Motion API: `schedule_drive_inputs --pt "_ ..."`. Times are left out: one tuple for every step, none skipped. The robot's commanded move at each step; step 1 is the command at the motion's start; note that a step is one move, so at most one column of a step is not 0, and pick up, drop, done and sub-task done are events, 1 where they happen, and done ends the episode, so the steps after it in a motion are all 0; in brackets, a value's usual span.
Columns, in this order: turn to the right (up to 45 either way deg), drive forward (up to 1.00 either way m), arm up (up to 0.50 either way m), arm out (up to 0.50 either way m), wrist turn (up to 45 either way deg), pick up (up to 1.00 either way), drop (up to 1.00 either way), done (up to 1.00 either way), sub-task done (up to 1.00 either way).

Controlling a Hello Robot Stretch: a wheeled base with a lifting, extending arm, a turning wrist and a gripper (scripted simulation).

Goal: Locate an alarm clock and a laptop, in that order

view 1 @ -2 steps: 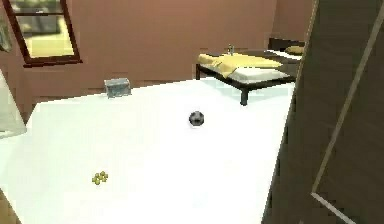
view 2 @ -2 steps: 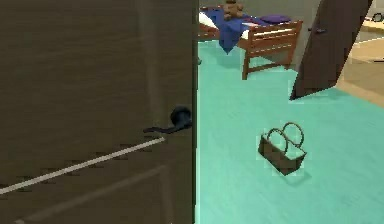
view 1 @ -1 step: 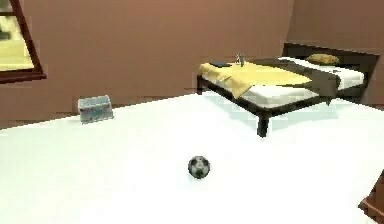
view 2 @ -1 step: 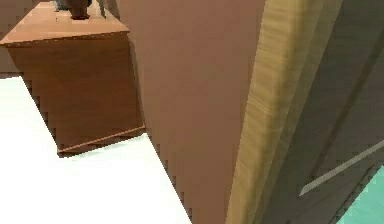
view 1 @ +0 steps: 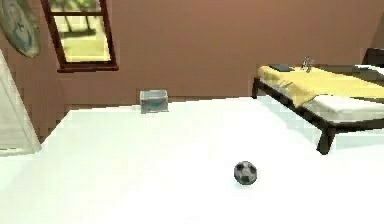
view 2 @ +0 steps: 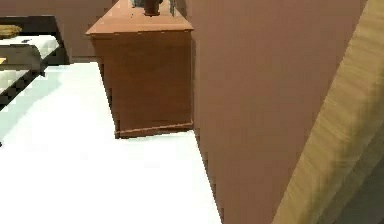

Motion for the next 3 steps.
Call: schedule_drive_inputs --pt "0.0 1.0 0.0 0.0 0.0 0.0 0.0 0.0 0.0" --pt "-6.0 0.0 0.0 0.0 0.0 0.0 0.0 0.0 0.0" --pt "0.0 0.65 0.0 0.0 0.0 0.0 0.0 0.0 0.0"
